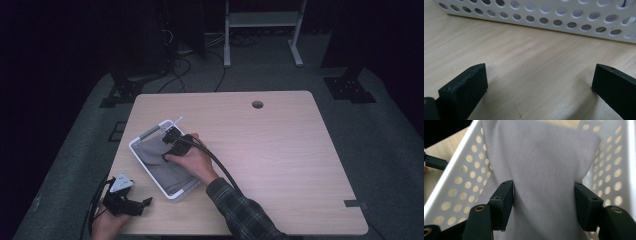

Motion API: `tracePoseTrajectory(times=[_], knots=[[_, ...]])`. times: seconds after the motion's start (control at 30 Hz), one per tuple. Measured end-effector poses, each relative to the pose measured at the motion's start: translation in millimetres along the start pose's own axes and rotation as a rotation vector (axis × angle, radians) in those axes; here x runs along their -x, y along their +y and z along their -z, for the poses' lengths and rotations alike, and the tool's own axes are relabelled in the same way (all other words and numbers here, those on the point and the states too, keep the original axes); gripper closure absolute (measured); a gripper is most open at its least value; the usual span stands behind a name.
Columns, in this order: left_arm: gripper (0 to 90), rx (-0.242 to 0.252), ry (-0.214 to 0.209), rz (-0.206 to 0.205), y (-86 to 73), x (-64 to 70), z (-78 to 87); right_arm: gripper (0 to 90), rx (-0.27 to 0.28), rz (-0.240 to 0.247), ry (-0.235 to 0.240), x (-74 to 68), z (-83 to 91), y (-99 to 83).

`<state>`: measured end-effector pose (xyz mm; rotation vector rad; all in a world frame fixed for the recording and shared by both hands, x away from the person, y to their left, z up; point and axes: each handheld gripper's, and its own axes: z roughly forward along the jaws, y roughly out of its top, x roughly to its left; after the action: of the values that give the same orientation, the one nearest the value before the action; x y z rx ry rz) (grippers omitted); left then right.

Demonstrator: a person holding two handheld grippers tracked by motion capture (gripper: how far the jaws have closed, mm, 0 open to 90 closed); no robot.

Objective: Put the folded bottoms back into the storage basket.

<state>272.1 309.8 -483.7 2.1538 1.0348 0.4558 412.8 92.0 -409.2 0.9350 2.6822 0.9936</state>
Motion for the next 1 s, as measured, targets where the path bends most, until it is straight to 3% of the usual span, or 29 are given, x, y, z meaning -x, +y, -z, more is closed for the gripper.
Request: tracePoseTrajectory(times=[0.47, 0.77, 0.9, 1.0], knots=[[0.0, 0.003, 0.001, 0.0, 0.0, 0.0, -0.2, 41.8, 0.067, 0.039, 0.006, 4.6, 39.1, 2.9], [0.0, 0.003, -0.003, -0.003, 0.1, 0.4, -0.2, 52.6, 0.075, 0.04, 0.027, 20.1, 58.4, -6.5], [0.0, 0.0, -0.007, -0.011, 0.1, 0.3, 0.0, 60.6, 0.078, 0.034, 0.059, 32.4, 69.9, -15.3], [0.0, -0.001, -0.007, -0.011, 0.2, 0.3, 0.1, 64.9, 0.081, 0.036, 0.049, 37.0, 74.4, -19.2]])
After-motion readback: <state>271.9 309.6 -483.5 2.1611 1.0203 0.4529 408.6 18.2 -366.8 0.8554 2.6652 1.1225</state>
